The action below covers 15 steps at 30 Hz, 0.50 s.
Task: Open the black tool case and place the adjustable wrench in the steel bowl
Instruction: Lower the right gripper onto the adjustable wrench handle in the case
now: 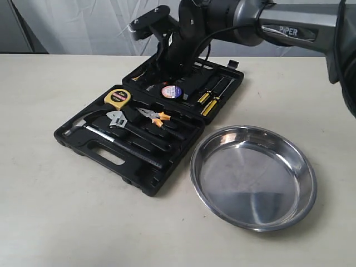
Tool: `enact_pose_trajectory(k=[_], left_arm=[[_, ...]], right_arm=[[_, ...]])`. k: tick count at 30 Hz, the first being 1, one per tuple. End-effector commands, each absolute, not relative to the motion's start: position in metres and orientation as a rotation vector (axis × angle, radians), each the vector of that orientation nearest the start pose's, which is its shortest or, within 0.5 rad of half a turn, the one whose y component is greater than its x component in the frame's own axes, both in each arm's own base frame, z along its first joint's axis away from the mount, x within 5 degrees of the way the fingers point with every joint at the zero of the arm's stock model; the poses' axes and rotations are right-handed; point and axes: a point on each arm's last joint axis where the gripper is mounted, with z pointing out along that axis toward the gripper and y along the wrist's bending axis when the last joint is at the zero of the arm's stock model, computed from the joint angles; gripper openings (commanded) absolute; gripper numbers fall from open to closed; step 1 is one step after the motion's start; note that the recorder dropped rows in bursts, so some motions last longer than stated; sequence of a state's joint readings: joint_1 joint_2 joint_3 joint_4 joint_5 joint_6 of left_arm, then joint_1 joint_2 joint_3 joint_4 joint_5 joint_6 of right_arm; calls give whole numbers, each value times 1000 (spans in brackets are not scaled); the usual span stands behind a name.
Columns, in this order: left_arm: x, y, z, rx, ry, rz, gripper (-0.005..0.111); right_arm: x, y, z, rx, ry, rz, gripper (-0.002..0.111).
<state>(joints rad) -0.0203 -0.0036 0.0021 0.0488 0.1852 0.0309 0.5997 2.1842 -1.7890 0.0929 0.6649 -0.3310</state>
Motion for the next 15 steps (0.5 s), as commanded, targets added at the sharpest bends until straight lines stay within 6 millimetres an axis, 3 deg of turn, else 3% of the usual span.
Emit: enact_pose_trajectory(k=[1,5,10,12,15], left_arm=[[56,0,197,75,1663,49,0],[56,0,197,75,1663,49,0],[56,0,197,75,1663,49,0],[56,0,197,75,1663,49,0],[56,0,197,75,1663,49,0]], right_arm=[[387,298,180,-1510,2143,412,-1],[391,303,163,-1474,2161,458,-1],[395,307,162,-1308,2213,473,2],[392,311,162,-1314,2202,473,12],[389,316,162,-1332,2189,469,43]])
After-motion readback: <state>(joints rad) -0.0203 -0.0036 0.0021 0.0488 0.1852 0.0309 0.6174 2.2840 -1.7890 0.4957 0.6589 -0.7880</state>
